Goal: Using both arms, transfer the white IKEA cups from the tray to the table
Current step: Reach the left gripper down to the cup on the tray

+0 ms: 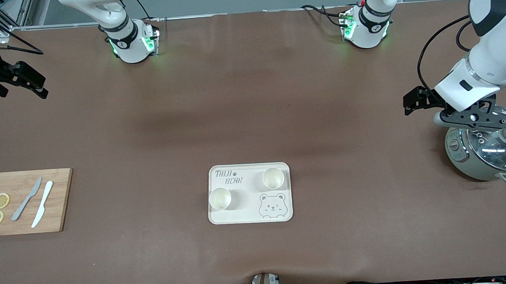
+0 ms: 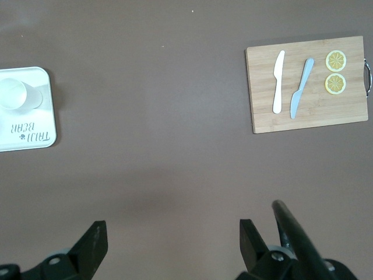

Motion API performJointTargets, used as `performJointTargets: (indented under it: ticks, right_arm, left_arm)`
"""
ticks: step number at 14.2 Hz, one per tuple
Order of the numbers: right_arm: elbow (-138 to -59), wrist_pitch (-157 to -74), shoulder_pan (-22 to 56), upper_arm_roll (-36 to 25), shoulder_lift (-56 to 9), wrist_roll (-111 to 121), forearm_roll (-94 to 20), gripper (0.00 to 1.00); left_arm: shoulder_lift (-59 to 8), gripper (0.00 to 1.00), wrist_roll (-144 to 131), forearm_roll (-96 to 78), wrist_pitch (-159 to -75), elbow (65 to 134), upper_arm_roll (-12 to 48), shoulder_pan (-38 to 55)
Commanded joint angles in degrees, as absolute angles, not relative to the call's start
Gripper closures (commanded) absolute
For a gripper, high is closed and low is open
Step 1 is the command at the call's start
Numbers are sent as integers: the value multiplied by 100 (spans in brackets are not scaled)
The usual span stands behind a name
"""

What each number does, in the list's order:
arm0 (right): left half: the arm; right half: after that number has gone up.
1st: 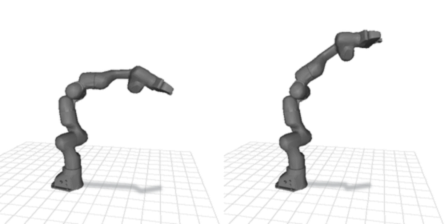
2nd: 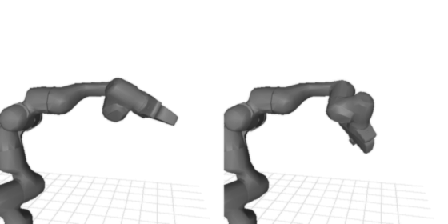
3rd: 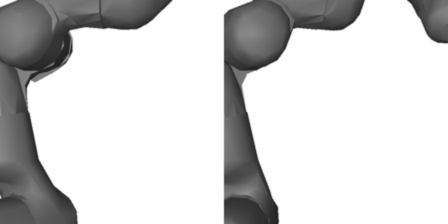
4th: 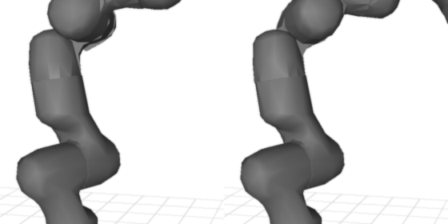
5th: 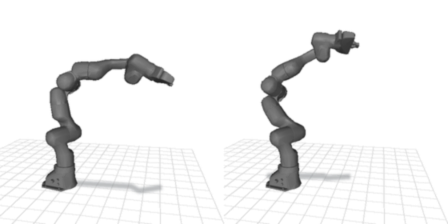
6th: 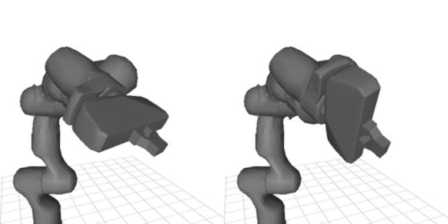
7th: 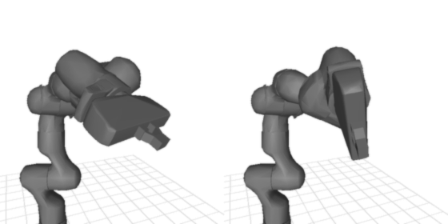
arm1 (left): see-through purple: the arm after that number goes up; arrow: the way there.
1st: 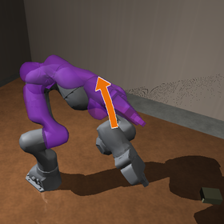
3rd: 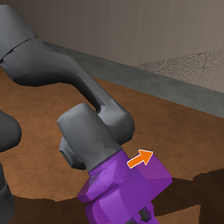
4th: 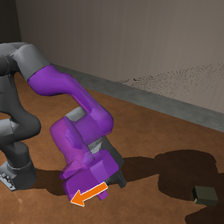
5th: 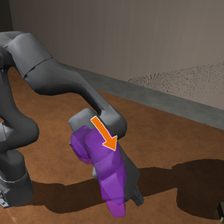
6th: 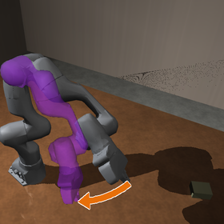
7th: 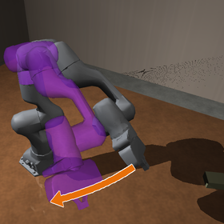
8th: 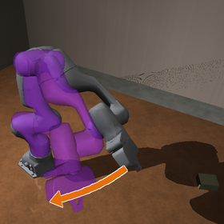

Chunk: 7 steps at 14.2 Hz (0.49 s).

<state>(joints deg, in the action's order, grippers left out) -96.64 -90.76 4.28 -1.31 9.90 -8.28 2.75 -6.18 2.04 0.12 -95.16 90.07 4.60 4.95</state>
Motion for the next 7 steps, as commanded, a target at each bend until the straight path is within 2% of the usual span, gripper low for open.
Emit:
performJointTargets:
  ticks: [1, 7]
  right_arm:
    - [-9536, -9053, 431, -114, 914, -756, 334, 0]
    - [-9545, -9053, 422, -114, 870, -756, 334, 0]
  left_arm:
    - [-650, 0, 167, -70, -9588, 8965, 439, 501]
    - [-1054, 0, -252, -447, -9957, 8939, 580, 597]
